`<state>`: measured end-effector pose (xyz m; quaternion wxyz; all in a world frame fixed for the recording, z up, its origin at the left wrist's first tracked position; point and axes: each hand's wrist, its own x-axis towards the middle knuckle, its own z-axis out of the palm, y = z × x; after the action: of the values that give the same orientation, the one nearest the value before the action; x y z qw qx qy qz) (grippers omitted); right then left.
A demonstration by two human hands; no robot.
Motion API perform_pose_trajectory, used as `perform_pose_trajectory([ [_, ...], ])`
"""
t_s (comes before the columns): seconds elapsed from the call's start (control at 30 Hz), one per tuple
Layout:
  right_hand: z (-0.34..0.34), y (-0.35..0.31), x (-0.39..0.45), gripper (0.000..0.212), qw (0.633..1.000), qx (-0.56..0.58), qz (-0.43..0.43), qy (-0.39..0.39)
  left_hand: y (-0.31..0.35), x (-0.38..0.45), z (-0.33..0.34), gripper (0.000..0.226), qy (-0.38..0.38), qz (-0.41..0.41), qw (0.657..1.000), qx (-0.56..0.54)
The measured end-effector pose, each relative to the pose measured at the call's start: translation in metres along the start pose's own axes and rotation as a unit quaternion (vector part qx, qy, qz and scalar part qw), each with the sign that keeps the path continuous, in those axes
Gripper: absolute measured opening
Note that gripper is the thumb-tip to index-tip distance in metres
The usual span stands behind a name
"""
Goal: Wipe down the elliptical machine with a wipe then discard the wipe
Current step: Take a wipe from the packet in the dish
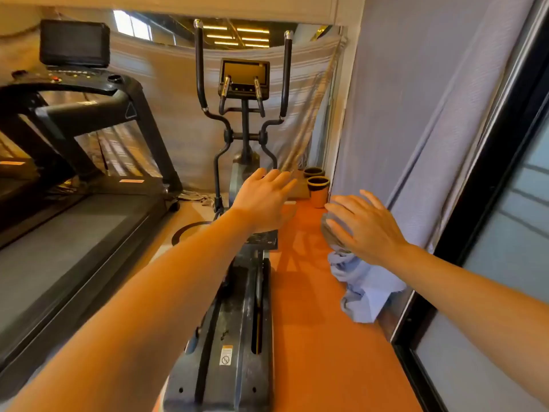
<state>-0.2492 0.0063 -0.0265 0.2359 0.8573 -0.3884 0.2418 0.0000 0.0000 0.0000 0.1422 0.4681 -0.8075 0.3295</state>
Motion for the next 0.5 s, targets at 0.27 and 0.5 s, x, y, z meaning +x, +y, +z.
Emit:
perform_pose_trajectory([
  [0.27, 0.001, -0.083, -0.064, 0.046, 0.998, 0.040, -0.042, -0.036, 0.042, -0.123, -0.010, 0.061, -0.016, -0.024, 0.999, -0.047],
  [0.5, -0.003, -0.182, -0.137, 0.047, 0.992, 0.108, -0.052, -0.048, 0.084, -0.248, -0.050, 0.061, -0.099, -0.057, 0.992, -0.059],
])
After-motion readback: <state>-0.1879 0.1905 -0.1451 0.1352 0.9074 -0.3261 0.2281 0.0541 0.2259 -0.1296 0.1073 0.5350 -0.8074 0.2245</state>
